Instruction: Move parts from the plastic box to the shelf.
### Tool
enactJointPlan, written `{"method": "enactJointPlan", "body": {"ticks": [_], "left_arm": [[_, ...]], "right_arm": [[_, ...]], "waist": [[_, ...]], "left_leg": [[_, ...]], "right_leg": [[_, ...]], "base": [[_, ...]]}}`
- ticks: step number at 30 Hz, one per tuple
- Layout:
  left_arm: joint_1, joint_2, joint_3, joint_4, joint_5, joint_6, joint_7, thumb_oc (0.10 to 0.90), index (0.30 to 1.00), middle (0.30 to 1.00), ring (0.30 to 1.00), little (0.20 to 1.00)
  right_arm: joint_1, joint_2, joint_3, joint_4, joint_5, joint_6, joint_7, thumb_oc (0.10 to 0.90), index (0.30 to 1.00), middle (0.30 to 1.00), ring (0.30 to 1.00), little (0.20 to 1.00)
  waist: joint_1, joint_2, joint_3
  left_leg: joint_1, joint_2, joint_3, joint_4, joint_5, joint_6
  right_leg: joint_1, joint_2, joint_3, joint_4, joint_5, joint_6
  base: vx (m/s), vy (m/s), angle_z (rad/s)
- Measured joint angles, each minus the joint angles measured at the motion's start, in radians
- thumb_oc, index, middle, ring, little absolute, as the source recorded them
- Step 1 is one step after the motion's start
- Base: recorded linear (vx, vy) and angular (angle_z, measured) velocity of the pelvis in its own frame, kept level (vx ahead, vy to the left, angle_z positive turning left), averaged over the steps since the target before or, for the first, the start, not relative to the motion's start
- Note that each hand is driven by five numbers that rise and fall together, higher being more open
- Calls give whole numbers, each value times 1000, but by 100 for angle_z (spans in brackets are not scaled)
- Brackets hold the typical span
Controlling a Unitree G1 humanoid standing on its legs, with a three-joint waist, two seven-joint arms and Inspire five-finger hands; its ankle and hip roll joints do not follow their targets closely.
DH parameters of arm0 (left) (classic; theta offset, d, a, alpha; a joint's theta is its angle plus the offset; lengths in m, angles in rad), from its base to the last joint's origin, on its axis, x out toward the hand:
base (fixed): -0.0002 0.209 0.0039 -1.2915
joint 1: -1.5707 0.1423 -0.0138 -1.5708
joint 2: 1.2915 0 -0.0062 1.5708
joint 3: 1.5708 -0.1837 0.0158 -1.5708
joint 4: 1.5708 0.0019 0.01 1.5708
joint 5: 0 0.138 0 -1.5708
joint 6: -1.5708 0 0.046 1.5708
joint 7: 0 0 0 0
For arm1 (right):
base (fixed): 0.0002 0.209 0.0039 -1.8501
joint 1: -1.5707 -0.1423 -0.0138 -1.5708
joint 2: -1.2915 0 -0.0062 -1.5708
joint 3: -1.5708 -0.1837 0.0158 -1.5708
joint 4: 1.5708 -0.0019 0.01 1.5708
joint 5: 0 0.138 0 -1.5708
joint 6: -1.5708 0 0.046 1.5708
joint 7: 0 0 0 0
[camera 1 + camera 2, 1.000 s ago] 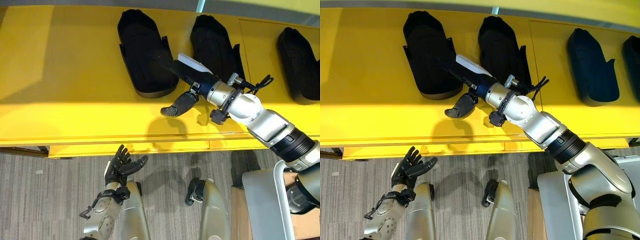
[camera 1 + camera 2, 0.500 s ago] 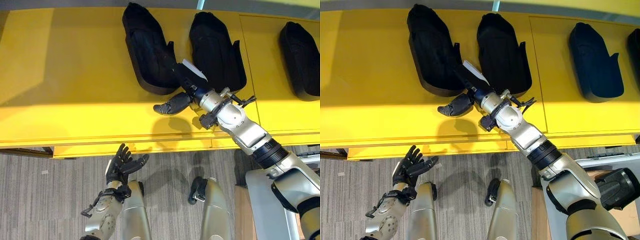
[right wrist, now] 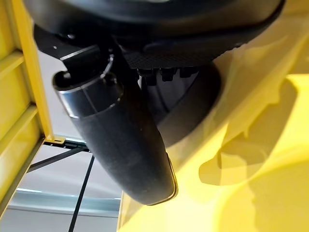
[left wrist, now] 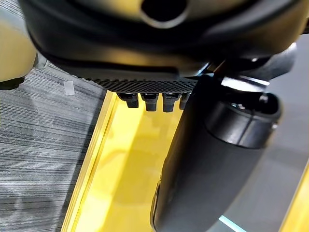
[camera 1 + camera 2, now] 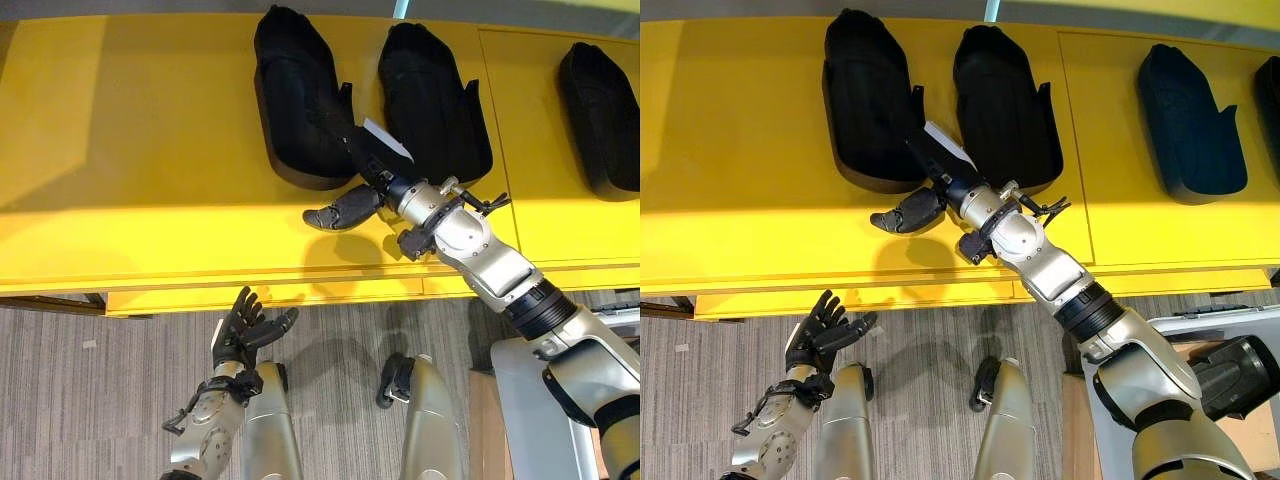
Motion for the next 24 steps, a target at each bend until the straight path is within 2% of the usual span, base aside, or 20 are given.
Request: {"method": "enactJointPlan", "body": {"ticks": [13,18,24], "left_arm": [[-1,0,0,0,0,0,15,900,1000,1000,1000,1000],[0,0,1,0,0,0,15,900,1000,1000,1000,1000],[-3,0,1,-1,-1,0,14,900,1000,1000,1000,1000]], "right_arm": [[-9,-39,7,-25,-1,7,14,900,1000,1000,1000,1000],[-68,-105,49,-67,-3,15,29,900,1000,1000,1000,1000],[-142,-119,76,-71,-3,15,44,900,1000,1000,1000,1000]], "waist": [[2,-2,-1],[1,-2,-1],[1,-5,-1]], "left_leg": [[-6,0,-4,1,0,0],[-9,0,-5,1,0,-1],[-9,0,-5,0,0,-1]], "right_leg": [[-1,1,-4,-2,0,0],[-4,1,-5,-1,0,0],[-4,1,-5,-2,0,0]], "base": [[0,0,0],[0,0,0],[0,0,0]]}}
